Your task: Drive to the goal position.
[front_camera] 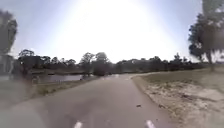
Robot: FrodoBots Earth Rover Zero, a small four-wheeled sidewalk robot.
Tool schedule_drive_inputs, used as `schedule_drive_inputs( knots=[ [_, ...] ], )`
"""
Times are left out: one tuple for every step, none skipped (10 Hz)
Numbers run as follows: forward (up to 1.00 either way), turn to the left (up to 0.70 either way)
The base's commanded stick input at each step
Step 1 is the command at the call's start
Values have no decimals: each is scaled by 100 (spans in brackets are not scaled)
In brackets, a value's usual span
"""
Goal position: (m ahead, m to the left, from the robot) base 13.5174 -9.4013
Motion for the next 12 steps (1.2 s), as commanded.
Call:
schedule_drive_inputs(
  knots=[
    [99, 2],
    [99, 2],
    [100, 2],
    [100, 2],
    [100, 2],
    [100, 2],
    [100, 2],
    [100, 2],
    [99, 2],
    [100, 3],
    [100, 2],
    [100, 1]
  ],
)
